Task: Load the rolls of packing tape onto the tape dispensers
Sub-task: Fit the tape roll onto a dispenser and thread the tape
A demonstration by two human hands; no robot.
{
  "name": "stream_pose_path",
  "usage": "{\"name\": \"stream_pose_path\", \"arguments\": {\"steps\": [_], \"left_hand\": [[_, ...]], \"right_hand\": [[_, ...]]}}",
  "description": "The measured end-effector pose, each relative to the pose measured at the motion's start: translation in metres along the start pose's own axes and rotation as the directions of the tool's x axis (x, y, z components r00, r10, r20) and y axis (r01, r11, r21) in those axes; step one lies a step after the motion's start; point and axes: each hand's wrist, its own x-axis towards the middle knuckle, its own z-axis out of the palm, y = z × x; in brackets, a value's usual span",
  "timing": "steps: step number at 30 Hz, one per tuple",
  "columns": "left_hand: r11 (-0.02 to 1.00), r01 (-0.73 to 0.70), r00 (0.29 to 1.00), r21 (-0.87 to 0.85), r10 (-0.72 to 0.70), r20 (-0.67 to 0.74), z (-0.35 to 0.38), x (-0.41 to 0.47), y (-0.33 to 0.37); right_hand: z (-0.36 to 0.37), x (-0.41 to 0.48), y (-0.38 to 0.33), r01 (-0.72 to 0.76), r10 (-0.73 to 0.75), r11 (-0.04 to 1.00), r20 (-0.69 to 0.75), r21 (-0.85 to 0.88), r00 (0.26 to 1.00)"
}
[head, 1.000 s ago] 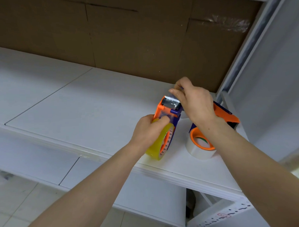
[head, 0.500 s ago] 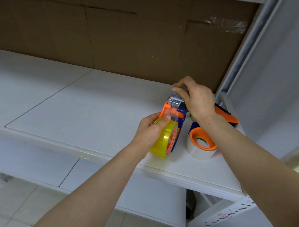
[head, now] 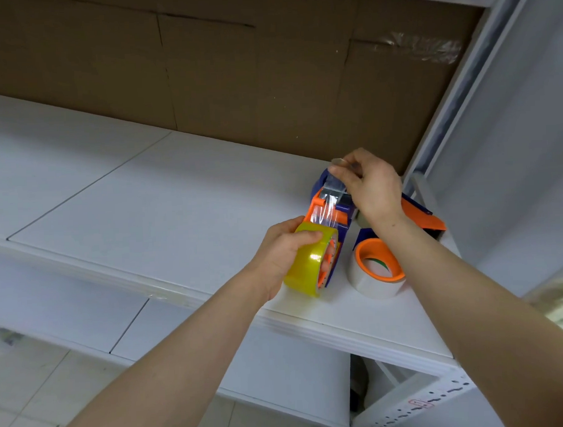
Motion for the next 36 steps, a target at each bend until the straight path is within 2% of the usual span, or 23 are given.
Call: {"name": "stream_pose_path", "arguments": {"steps": [7, 11, 16, 22, 26, 36], "left_hand": [[0.990, -0.110, 0.981, 0.091, 0.123, -0.153, 0.005, 0.002, -0.002], [0.988, -0.124, 0.966, 0.095, 0.142, -0.217, 0.004, 0.005, -0.007], [0.996, -0.071, 0.980, 0.046, 0.078, -0.183, -0.004, 0.004, 0.000], [0.988, -0.123, 0.968, 0.092, 0.140, -0.208, -0.010, 0.003, -0.002], [0.985, -0.142, 0.961, 0.095, 0.161, -0.227, -0.011, 0.002, -0.003], [0.985, -0.133, 0.948, 0.107, 0.158, -0.277, -0.020, -0.002, 0.001]], "right_hand": [[0.007, 0.009, 0.018, -0.182, 0.186, 0.967, -0.007, 0.178, 0.983], [0.012, 0.010, 0.024, -0.196, 0.196, 0.967, 0.015, 0.163, 0.980], [0.017, 0.015, 0.023, -0.270, 0.268, 0.930, 0.042, 0.248, 0.963], [0.011, 0.021, 0.020, -0.340, 0.353, 0.885, 0.016, 0.318, 0.935], [0.006, 0.023, 0.016, -0.338, 0.347, 0.899, 0.017, 0.278, 0.938], [0.006, 0.021, 0.006, -0.423, 0.421, 0.849, 0.077, 0.316, 0.904]]}}
